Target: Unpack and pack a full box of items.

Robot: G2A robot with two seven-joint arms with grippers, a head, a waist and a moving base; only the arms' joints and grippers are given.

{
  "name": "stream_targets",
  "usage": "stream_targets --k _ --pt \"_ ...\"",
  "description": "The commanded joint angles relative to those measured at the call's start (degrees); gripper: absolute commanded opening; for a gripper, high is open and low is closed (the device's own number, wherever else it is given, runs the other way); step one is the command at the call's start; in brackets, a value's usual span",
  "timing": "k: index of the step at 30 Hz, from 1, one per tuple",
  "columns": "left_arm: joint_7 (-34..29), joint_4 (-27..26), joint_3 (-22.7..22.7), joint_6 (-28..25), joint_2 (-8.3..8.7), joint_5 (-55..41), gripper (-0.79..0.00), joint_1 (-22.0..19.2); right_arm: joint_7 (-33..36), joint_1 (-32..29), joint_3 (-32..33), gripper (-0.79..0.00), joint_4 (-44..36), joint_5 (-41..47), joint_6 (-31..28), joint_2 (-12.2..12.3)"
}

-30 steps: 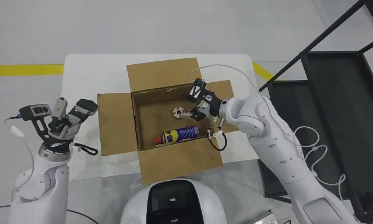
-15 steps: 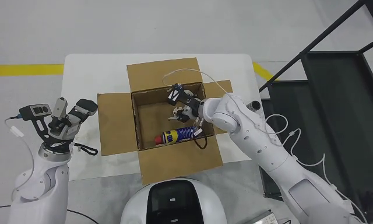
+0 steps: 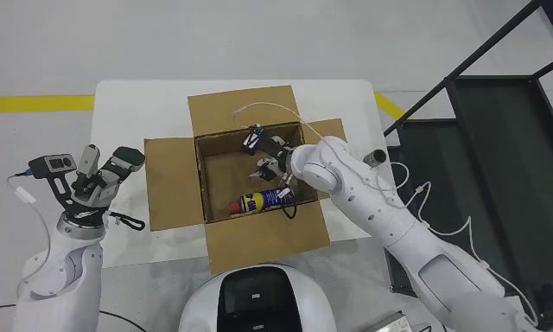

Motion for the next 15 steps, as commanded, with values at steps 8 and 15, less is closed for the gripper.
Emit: stream_targets --k 8,15 --pt "0.0 0.0 0.0 0.0 0.00 0.0 0.000 0.0 -0.9 6.3 -7.4 0.000 12.7 3.2 -1.5 -4.1" --pt "0.0 0.0 0.0 0.0 0.00 0.0 0.000 0.0 -3.6 9.0 -9.4 0.000 20.4 4.9 -1.5 -6.5"
